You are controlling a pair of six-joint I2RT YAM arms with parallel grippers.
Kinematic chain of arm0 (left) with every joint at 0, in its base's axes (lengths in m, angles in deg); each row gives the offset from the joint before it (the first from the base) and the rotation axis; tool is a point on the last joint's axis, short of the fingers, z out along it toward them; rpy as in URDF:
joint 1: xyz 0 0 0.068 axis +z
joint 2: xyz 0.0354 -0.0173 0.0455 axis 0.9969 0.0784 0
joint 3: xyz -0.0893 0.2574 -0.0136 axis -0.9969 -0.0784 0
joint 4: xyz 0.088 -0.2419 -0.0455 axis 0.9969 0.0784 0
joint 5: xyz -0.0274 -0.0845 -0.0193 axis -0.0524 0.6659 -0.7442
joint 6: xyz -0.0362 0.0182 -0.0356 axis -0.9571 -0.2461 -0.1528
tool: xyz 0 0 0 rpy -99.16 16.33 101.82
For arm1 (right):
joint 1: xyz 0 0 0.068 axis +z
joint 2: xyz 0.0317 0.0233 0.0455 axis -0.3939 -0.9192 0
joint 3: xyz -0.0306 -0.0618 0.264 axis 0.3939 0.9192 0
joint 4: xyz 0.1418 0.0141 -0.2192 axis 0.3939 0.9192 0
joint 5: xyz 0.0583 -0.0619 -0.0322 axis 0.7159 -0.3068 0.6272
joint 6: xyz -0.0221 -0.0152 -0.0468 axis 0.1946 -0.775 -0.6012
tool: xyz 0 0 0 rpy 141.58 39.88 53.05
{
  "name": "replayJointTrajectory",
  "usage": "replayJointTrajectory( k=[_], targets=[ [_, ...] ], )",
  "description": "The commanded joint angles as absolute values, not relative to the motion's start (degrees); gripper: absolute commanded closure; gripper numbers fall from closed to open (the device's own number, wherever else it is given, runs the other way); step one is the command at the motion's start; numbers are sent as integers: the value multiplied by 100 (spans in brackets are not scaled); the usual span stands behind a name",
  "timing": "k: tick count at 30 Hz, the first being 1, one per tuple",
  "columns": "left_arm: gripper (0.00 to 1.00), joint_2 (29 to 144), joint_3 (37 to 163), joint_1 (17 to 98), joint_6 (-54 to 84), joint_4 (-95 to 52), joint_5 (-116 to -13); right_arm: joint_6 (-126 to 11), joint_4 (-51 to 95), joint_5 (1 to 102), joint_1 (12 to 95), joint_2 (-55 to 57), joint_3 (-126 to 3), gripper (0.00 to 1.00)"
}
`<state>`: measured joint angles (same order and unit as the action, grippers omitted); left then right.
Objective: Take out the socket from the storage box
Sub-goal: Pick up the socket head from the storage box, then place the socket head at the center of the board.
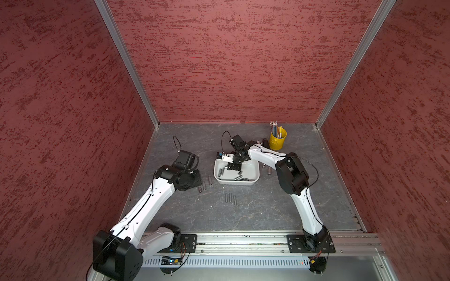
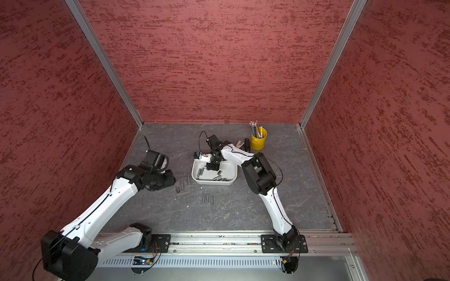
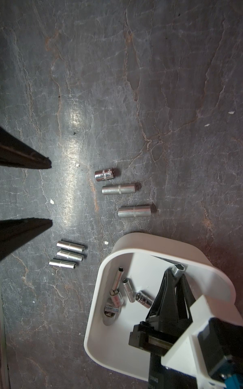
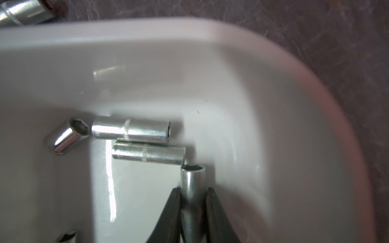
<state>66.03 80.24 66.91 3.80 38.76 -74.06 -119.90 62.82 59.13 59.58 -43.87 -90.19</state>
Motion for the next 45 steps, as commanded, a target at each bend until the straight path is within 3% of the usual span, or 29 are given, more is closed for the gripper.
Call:
replayJointTrajectory(
  k=[1,8,15,22,31,36,45],
  targets=[
    [59,6654,7968,6723,447,3771,-7412,-11375,6410,5590,6011,-4323,-9047,87],
    [59,6654,7955,6730,447,3762,-7380,-9292,6091,5498,6037,-3547,-8959,100],
    [59,6669,7955,6724,458,3754,-7346,-7581,6282,4965,5996,-2522,-8535,100],
    [59,6652,7956,6716,462,3736,-7305,-6063,6571,4098,5544,-1235,-7293,98],
    [59,6620,7950,6722,465,3728,-7303,-5533,6254,4119,4225,128,-5021,100],
    [59,6633,7957,6726,465,3718,-7303,-5423,5876,4215,3676,207,-4300,100],
    [59,6621,7950,6726,465,3718,-7302,-5304,5433,4092,3669,-509,-4296,98]
  ],
)
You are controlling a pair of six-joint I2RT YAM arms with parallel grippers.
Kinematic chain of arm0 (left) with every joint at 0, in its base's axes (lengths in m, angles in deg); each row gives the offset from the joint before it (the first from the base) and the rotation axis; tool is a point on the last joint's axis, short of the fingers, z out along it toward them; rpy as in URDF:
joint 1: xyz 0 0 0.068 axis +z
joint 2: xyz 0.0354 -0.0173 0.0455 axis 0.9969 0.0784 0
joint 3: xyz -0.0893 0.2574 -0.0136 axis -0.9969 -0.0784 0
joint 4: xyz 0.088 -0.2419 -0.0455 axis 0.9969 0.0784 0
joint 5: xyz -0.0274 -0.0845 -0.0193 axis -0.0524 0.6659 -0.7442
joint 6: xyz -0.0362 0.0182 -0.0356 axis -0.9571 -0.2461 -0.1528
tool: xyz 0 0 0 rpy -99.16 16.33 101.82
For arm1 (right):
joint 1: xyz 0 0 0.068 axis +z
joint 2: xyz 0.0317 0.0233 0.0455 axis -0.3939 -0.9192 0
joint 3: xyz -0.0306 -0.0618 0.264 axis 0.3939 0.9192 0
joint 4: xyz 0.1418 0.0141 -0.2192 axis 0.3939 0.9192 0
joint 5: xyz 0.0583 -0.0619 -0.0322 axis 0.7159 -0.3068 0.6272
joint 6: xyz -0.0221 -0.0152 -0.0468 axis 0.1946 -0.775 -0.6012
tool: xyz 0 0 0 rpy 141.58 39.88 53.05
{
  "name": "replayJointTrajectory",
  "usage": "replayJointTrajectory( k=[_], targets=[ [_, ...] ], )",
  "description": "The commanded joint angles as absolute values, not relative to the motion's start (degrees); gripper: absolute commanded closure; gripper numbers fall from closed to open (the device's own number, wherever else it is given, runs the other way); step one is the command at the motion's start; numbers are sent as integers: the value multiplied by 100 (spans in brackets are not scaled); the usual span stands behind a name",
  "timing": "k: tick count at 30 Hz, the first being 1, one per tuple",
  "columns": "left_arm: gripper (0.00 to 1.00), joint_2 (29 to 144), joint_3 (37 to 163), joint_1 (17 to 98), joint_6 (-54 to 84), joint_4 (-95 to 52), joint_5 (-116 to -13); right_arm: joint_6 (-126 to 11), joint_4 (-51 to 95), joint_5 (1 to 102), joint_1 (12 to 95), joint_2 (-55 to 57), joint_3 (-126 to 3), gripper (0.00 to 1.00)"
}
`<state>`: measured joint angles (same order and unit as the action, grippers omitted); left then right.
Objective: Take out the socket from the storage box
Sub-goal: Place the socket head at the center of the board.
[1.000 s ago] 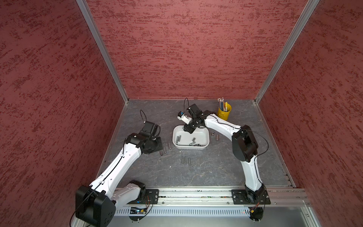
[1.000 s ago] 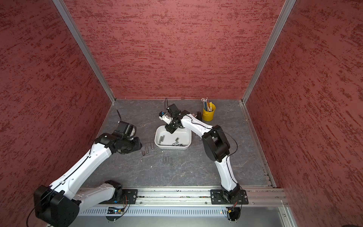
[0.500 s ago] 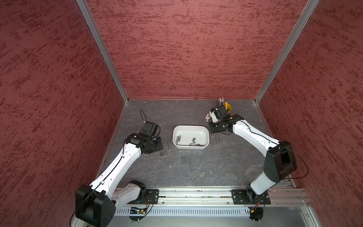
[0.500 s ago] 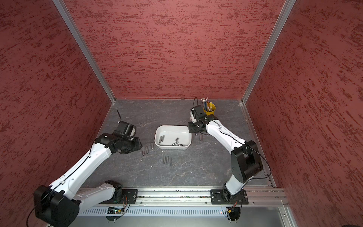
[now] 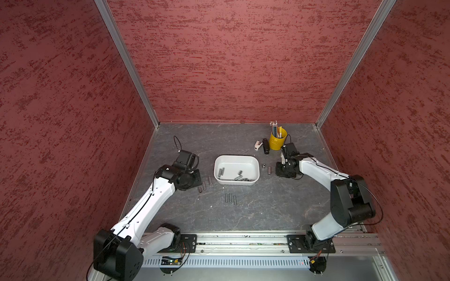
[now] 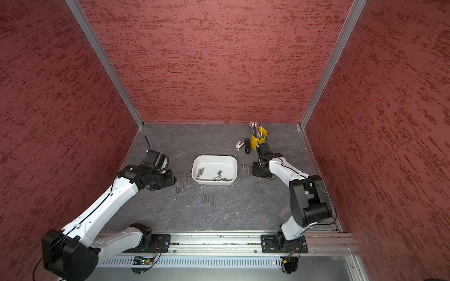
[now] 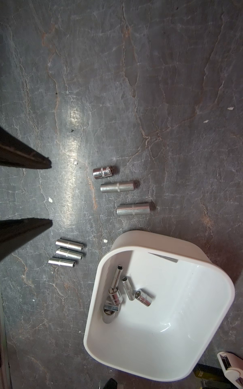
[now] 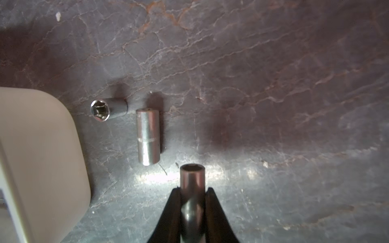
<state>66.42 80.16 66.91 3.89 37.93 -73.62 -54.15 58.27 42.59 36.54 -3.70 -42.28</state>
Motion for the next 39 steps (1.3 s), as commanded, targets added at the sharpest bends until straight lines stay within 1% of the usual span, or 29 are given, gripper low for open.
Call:
replayJointTrajectory(
  k=[1,6,12,18,29,39],
  targets=[
    [59,6630,7955,6721,465,3717,-7309,-5304,5406,4001,3670,-591,-4324,98],
    [59,6631,7950,6713,465,3730,-7301,-5260,5277,3902,3669,-828,-4402,98],
    [59,6640,7950,6714,454,3728,-7330,-5243,5162,3997,3674,-1085,-4415,93],
    [59,6646,7949,6715,455,3727,-7335,-5225,5150,4070,3687,-1238,-4414,87],
    [59,6664,7959,6714,465,3736,-7330,-5229,5221,4071,3684,-1227,-4424,75],
    [59,6670,7968,6715,467,3742,-7310,-5240,5311,4079,3684,-1076,-4450,71]
  ],
)
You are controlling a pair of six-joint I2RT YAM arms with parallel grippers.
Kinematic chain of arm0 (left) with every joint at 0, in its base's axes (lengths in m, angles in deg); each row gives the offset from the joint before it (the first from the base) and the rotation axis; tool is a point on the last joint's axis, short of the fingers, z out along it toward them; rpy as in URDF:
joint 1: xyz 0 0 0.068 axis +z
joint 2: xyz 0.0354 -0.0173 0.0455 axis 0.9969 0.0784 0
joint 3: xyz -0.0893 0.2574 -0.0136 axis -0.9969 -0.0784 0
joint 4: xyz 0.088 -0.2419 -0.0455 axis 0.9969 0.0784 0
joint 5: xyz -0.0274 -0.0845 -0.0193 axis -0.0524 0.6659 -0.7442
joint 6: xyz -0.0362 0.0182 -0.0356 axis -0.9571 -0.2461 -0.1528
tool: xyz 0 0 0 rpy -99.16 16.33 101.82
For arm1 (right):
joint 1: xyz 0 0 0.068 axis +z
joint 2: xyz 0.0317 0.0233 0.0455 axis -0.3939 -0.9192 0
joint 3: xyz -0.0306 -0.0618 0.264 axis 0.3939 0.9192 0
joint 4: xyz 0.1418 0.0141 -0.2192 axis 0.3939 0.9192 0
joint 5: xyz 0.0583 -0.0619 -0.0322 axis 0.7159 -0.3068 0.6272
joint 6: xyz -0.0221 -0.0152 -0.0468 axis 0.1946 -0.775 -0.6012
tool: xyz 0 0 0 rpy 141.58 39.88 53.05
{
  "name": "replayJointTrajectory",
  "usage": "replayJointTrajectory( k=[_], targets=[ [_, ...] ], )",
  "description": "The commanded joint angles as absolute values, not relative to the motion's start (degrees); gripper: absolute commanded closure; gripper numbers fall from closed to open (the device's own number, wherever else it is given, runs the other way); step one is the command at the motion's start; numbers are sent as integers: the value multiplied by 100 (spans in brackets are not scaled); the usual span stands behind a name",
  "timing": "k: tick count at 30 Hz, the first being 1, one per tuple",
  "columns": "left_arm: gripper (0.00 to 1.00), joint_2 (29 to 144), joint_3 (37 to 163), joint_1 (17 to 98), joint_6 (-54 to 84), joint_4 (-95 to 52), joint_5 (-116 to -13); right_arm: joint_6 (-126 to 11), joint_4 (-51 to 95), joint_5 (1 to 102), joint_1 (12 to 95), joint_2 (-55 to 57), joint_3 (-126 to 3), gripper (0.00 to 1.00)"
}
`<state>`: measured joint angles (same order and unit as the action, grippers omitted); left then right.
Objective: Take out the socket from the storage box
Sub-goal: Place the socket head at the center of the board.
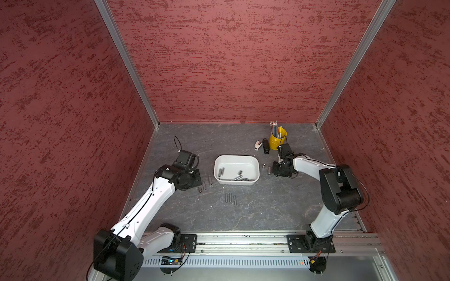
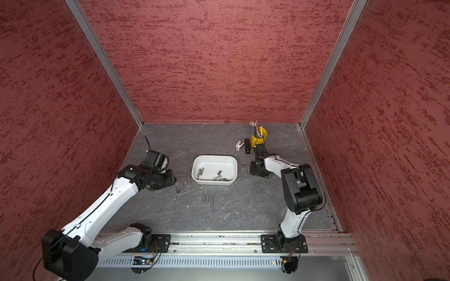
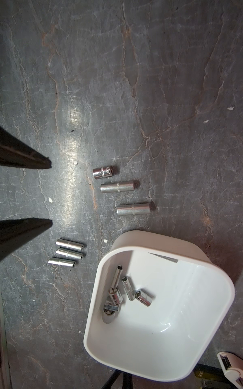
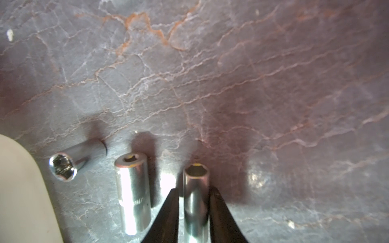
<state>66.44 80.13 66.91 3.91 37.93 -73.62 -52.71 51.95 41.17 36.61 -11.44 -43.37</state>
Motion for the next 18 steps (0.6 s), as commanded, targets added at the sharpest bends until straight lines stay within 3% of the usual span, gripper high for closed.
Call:
replayJointTrajectory(
  k=[1,5,12,18],
  targets=[
    [59,6669,7968,6717,465,3744,-7311,-5238,5329,4085,3685,-1052,-4464,69],
    [58,6668,7968,6721,465,3745,-7307,-5221,5378,4036,3683,-884,-4451,63],
    [58,6793,8332,6632,556,3718,-7118,-5189,5479,3989,3693,-224,-4354,61],
    [58,7765,9427,5908,502,3795,-7488,-5203,5451,4211,3695,421,-4150,59]
  ],
)
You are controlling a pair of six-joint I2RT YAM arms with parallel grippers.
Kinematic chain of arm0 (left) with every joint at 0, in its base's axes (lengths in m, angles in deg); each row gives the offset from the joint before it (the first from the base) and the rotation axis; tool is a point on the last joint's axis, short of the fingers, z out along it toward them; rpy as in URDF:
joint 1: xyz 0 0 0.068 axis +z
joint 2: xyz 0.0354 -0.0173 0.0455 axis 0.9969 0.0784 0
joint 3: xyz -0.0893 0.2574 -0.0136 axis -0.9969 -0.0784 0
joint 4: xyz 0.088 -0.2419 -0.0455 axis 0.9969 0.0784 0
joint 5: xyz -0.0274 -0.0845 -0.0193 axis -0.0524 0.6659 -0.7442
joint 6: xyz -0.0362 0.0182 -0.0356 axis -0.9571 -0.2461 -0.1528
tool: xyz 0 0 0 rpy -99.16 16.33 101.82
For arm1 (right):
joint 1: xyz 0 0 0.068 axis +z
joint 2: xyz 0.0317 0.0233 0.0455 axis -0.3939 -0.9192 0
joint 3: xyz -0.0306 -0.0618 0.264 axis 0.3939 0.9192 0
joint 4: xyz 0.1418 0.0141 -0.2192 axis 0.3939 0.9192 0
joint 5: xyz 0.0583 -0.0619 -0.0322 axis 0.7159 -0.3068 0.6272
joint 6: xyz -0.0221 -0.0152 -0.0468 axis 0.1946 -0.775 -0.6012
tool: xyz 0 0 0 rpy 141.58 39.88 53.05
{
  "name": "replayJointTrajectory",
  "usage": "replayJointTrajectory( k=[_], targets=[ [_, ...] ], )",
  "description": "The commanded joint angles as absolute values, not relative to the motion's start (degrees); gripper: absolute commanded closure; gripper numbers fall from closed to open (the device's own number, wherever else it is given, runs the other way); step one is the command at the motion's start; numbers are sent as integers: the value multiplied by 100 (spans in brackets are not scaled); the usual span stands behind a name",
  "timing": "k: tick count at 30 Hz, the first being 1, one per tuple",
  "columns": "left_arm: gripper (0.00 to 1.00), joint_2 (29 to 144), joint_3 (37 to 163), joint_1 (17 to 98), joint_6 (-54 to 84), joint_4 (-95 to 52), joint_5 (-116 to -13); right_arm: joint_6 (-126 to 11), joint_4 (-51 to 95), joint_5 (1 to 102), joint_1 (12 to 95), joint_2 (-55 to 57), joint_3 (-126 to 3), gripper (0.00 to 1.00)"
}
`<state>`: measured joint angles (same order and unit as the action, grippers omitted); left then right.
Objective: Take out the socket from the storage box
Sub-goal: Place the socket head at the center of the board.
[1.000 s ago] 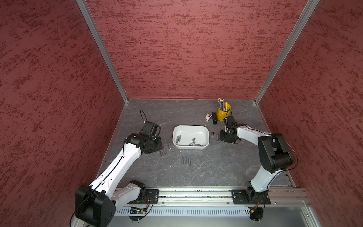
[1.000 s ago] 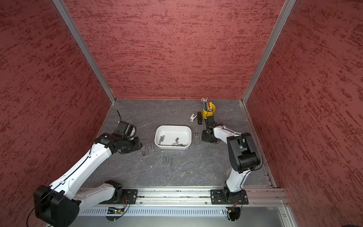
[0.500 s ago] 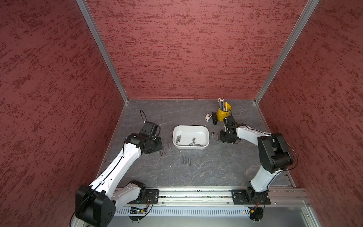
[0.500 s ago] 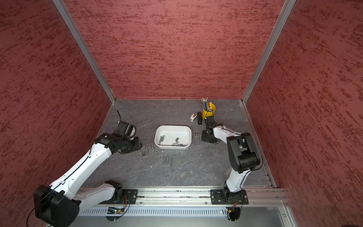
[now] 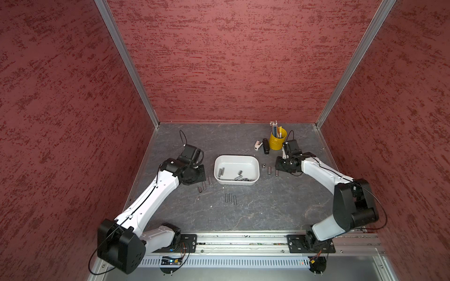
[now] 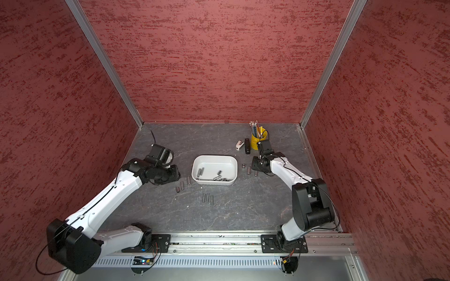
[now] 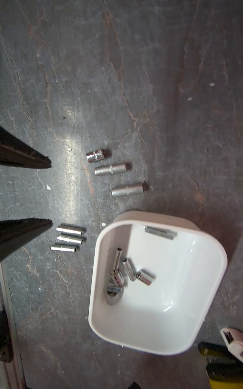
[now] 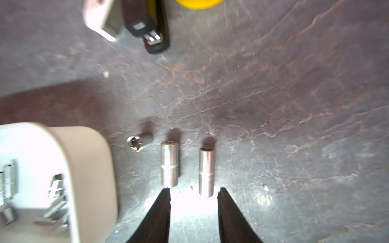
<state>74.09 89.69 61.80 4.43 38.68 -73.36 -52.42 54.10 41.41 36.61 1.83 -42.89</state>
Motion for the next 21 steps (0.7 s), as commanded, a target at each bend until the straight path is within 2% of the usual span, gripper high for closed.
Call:
replayJointTrajectory(
  k=[1,6,13,21],
  targets=[
    [58,8035,9660,5729,474,3814,-7588,-5210,5464,4212,3699,520,-4115,59],
    [58,9421,10686,5130,286,3819,-7941,-5236,5417,4276,3694,952,-3947,59],
    [63,11091,11751,5019,-144,4024,-8277,-5251,5405,4439,3697,937,-3961,59],
    [67,11805,11945,5196,-326,3904,-8302,-5252,5382,4593,3695,851,-3906,59]
  ],
)
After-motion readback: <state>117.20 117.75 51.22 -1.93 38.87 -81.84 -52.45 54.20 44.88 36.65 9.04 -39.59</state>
